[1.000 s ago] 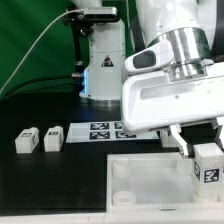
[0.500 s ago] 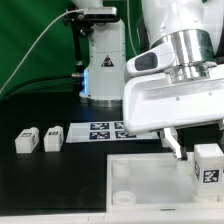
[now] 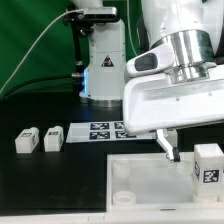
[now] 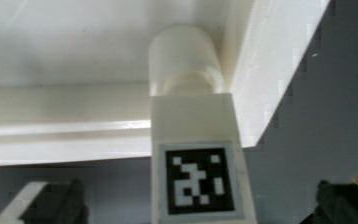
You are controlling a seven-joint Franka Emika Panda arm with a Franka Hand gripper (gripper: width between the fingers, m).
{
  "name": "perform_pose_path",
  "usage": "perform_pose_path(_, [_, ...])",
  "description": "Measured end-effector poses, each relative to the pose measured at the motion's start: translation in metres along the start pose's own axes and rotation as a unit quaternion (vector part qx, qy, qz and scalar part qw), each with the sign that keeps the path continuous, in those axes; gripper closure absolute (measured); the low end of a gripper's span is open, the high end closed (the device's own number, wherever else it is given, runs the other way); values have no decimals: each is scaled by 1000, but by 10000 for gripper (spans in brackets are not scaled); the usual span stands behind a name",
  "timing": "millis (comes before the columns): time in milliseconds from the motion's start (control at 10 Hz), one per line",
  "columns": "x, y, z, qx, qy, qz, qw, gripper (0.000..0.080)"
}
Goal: Assemble one leg
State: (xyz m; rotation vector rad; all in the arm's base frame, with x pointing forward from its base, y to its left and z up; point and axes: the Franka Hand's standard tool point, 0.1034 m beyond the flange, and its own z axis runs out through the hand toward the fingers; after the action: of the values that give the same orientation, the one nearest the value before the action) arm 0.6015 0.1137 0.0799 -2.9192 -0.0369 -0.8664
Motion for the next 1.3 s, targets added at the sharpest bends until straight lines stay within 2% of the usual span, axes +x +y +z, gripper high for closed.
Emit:
perform_pose_path(500, [-1,0,0,0,-3,0,1000,150])
perform_pose_path(700, [7,-2,2,10,-48,8,999,150])
perform_pose_path(800, [2,-11,4,20,-101,16,994,150])
perform_pose_path(900, [1,-14,6,28,-155,21,987,150])
perform_pose_path(1000, [3,-14,5,36,-212,30,976,150])
perform_pose_path(1100, [9,-13,4,40,-241,31,969,150])
perform_pose_path(1200, [4,-12,1,46,-296,27,954,150])
perform_pose_path(1300, [6,-10,3,50,-321,29,945,150])
